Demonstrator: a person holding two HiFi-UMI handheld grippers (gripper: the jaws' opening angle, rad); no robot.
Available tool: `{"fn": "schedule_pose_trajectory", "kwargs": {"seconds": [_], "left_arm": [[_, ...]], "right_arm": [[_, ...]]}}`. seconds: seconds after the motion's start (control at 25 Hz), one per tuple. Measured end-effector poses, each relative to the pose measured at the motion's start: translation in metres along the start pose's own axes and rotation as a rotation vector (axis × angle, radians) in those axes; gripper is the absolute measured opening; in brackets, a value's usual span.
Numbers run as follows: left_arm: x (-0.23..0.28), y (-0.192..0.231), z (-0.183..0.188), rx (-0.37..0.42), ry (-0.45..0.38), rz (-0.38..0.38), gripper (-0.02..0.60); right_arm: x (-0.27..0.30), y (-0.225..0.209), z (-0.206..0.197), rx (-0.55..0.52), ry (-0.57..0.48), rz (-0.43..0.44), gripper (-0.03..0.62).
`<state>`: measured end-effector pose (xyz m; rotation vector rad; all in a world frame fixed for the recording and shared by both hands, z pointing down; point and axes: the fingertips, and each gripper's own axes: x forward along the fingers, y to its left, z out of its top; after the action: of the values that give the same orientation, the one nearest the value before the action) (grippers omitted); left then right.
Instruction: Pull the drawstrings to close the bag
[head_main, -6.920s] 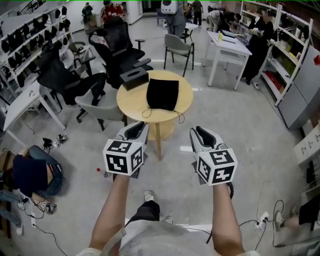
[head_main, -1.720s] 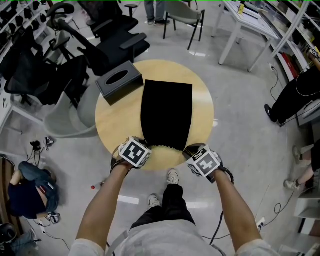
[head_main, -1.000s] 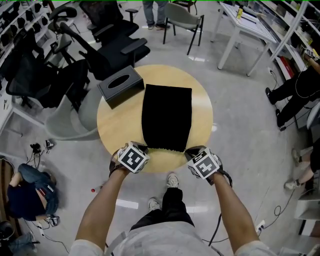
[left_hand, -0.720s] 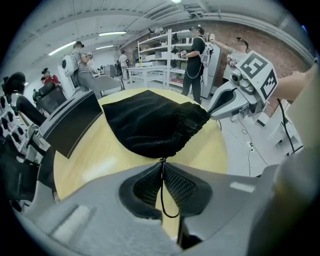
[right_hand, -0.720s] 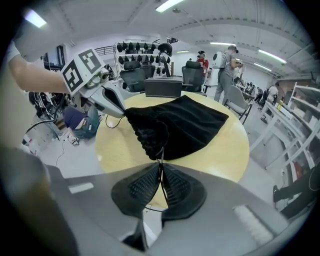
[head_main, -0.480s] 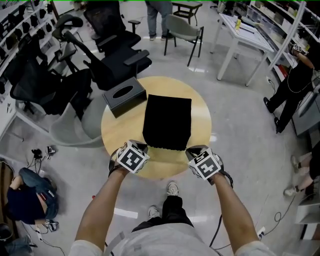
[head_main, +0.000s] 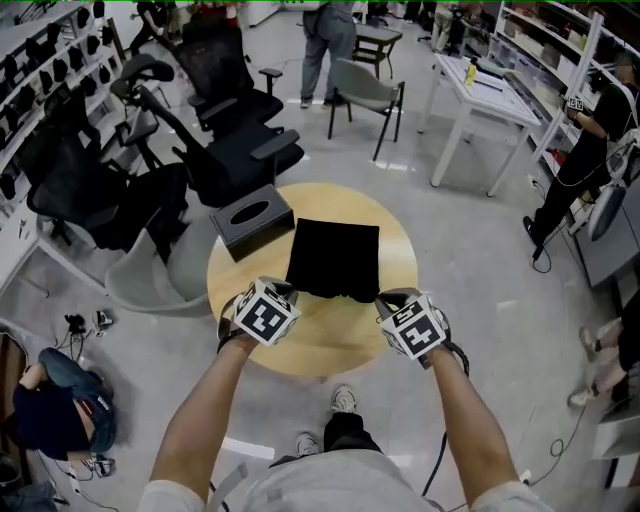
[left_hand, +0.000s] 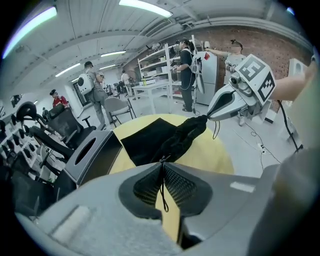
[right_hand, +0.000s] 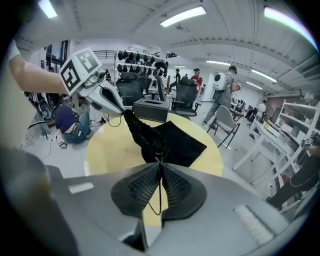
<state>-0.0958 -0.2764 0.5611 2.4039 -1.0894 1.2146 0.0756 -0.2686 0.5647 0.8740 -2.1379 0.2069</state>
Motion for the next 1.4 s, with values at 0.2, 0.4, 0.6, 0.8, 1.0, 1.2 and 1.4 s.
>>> {"fn": "schedule_pose_trajectory", "kwargs": {"seconds": [0.2,0.4,0.6,0.8,1.0,1.2,1.4], "left_arm": [[-0.008,0.018,0.026,0.012,-0.048,0.038,0.017],[-0.011,0.03,0.037,0.003,-0.053,0.06,0.017],[-0.012,0.044,0.059,0.019,-0.081,0.093,0.017],[-0.013,0.056,0.08,0.018,-0.102,0.124,0.017],[-0.016,0.071,0.096,0.005,-0.112,0.157,0.017],[-0.016,0.086,0.118,0.002,-0.136,0.19,0.017],[-0.023,0.106,0.138,0.012,-0.168,0.226,0.017]], "right_arm": [[-0.005,-0.017,0.024,-0.022,-0.036,-0.022,0.023],[-0.005,-0.034,0.044,-0.034,-0.073,-0.037,0.023],[-0.006,-0.053,0.062,-0.043,-0.11,-0.046,0.023],[-0.007,-0.074,0.079,-0.054,-0.145,-0.06,0.023],[-0.008,-0.092,0.099,-0.063,-0.182,-0.072,0.023],[-0.008,-0.114,0.118,-0.076,-0.211,-0.075,0.023],[-0.008,-0.131,0.146,-0.092,-0.253,-0.09,0.023]]}}
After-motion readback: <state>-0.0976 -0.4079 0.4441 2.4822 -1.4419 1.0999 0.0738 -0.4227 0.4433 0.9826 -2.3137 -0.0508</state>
